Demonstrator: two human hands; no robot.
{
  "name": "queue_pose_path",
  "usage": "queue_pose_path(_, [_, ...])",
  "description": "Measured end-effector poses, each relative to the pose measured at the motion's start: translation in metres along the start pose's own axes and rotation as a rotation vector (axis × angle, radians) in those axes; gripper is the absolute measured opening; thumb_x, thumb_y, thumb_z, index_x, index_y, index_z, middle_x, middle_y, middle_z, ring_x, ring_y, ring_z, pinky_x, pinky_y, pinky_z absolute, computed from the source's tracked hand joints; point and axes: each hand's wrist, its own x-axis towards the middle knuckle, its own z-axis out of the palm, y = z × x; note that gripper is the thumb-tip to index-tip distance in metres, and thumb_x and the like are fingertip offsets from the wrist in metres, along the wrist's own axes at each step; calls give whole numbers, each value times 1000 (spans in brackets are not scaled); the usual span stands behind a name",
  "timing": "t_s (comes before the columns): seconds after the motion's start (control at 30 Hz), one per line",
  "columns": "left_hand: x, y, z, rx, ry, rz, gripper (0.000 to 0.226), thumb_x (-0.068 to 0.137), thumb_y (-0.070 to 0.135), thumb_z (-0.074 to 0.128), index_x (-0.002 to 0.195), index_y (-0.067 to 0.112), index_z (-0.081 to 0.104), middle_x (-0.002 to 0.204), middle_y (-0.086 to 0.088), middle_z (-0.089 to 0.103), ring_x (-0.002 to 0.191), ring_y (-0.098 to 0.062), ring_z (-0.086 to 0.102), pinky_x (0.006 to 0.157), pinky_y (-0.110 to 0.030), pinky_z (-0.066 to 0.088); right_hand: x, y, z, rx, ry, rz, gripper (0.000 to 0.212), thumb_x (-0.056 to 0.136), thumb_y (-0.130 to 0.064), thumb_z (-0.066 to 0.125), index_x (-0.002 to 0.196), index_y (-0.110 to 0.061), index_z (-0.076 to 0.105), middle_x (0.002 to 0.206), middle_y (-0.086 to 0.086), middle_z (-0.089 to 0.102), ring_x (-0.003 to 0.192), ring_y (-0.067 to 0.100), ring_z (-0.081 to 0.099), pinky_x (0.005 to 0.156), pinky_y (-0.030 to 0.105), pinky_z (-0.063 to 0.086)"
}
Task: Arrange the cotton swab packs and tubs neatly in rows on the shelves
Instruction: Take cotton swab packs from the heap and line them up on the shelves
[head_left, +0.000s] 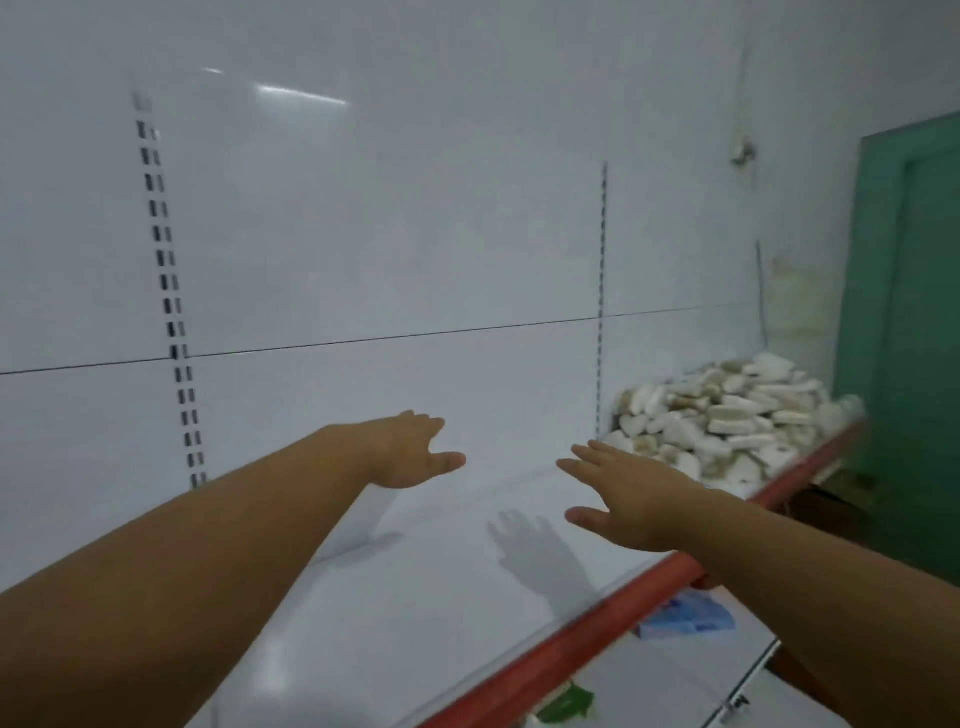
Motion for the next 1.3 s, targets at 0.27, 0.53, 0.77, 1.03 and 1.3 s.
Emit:
queue_pose_path(0.27, [125,205,-7,-88,33,327,74,97,60,32,155,21,7,162,-2,8,148,-17,14,119,-32,14,-82,205,13,111,-42,392,68,97,-53,41,154,-33,8,162,-5,-1,147,19,14,116,36,20])
queue_pose_path(0.53, [263,268,16,-105,-3,400,61,96,52,46,147,21,32,150,-1,40,134,-20,41,109,-32,33,-51,308,60,92,-89,339,65,97,-47,45,152,-32,15,162,-5,5,147,16,13,118,34,20])
queue_pose_path(0.77, [403,263,29,-223,134,221,57,94,37,56,145,21,38,147,-1,44,130,-18,44,102,-25,35,50,390,60,47,37,165,56,96,-45,47,148,-33,28,155,-12,24,140,8,23,112,25,23])
queue_pose_path(1.03, [485,267,67,-339,203,46,66,81,43,72,135,20,44,124,-1,56,109,-19,55,91,-32,46,151,441,79,139,240,-32,42,93,-39,53,133,-29,48,134,-11,46,123,8,42,101,22,31])
queue_pose_path(1.3, [486,257,69,-1137,375,-149,16,90,1,60,95,14,68,82,-1,71,73,-14,65,65,-24,56,250,462,89,168,149,-296,50,89,-32,60,136,-27,46,138,-6,45,123,15,43,102,29,35])
